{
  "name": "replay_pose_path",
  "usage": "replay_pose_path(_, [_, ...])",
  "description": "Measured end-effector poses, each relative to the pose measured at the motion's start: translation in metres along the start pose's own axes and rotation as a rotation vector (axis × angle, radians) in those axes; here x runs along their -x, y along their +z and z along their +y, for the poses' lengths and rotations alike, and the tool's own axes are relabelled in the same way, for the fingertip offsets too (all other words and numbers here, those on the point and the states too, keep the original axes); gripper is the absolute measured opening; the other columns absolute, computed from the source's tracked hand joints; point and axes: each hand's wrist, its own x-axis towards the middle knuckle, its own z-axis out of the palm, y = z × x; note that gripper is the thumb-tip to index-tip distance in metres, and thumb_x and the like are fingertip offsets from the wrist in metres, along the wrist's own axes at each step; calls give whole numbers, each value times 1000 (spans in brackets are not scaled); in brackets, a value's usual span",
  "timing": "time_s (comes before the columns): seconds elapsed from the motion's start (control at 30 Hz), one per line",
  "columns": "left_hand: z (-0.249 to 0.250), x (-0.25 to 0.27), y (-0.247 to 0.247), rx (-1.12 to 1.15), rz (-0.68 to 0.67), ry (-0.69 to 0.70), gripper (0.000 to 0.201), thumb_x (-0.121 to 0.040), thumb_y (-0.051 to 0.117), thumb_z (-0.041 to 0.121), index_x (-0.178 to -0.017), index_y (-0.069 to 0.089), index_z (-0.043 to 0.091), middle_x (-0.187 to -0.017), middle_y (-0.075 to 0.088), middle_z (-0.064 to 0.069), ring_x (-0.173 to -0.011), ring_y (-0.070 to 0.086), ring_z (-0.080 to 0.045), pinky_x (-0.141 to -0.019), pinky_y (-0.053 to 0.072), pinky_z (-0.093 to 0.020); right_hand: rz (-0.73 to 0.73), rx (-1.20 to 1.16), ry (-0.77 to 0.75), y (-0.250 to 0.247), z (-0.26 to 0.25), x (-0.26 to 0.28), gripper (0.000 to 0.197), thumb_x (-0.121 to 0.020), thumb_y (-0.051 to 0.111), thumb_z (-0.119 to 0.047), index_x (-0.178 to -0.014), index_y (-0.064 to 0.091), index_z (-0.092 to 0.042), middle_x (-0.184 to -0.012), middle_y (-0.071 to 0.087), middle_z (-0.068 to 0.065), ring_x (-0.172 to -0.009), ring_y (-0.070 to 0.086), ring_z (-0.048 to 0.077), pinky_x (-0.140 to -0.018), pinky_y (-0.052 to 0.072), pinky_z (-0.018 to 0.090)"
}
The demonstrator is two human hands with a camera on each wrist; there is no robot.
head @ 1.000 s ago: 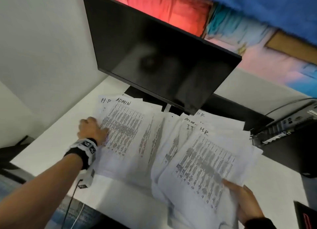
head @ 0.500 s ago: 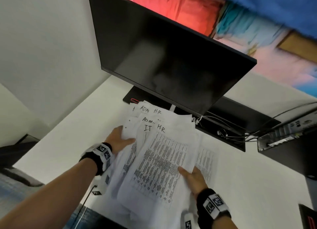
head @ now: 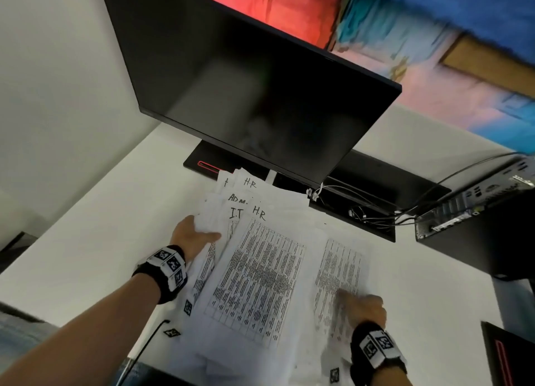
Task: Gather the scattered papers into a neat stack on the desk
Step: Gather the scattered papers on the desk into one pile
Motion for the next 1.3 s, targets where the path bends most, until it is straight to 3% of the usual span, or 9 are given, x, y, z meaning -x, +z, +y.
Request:
replay_pose_path(0.2, [2, 2, 14, -117, -43, -42, 72, -63, 92, 20, -124, 57, 2, -121, 68, -16, -114, 63, -36, -97, 52, -47, -238, -283, -247, -31, 2, -17, 26, -90, 70, -11, -113, 71, 1, -87, 78, 11, -85, 73, 30, -72, 60, 36])
replay_pose_path(0.33, [11, 6, 28, -224, 14, -25, 83, -74, 85, 12, -143, 41, 1, -144, 51, -21, -132, 48, -38, -109, 42, -48, 222, 10, -597, -78, -13, -8, 27, -94, 63, -19, -107, 69, 4, -101, 73, 29, -95, 68, 44, -78, 49, 40])
replay_pose_path(0.53, [16, 13, 48, -45, 11, 1, 72, -70, 88, 14, -128, 47, 5, -119, 60, -12, -109, 59, -31, -92, 51, -42, 465, -575, -619, -145, -30, -2, 15, -91, 65, -28, -89, 65, -13, -76, 63, 13, -74, 63, 36, -69, 57, 42])
replay_pose_path(0.63, [16, 22, 51, 2, 176, -16, 60, -77, 84, 22, -124, 51, 5, -117, 65, -13, -110, 62, -34, -94, 52, -42, 198, -801, -548, -144, -30, -3, 23, -92, 68, -19, -113, 67, -10, -90, 70, 0, -84, 68, 19, -66, 60, 25])
replay_pose_path(0.73, [10, 31, 47, 23, 305, -81, 53, -82, 76, 38, -121, 59, 7, -124, 67, -15, -115, 61, -34, -99, 49, -40, 10, -615, -524, -111, -20, -10, 32, -91, 70, -17, -118, 69, 1, -104, 74, 15, -87, 71, 24, -72, 59, 27])
replay_pose_path(0.83, [5, 37, 47, -61, 144, -57, 68, -78, 73, 57, -120, 57, 6, -120, 64, -9, -112, 60, -30, -98, 46, -38, -213, -420, -497, -63, -4, -10, 27, -91, 70, -11, -116, 71, -1, -108, 76, 15, -80, 75, 12, -67, 60, 19])
replay_pose_path(1.0, [-4, 27, 60, -50, -79, -33, 130, -34, 86, 75, -140, 47, 11, -136, 63, -6, -123, 60, -29, -105, 48, -47, -415, -159, -478, -12, -5, 19, 35, -94, 67, -19, -125, 51, -20, -128, 58, 1, -111, 58, 21, -96, 46, 32])
replay_pose_path(1.2, [23, 60, 96, -256, -166, 118, 78, -67, 88, 21, -134, 50, 9, -127, 63, -10, -117, 60, -30, -98, 50, -40, -381, -347, -266, -4, -4, 20, 93, -83, 79, -15, -153, 17, -12, -152, 36, 24, -136, 44, 36, -110, 37, 41])
replay_pose_path(1.3, [34, 78, 100, -214, -279, 256, 71, -69, 85, 14, -132, 54, 18, -123, 65, -4, -114, 62, -26, -99, 52, -43, -509, -506, -140, -21, 16, 2, 97, -70, 89, -21, -149, 38, 0, -143, 57, 19, -124, 61, 34, -106, 46, 43])
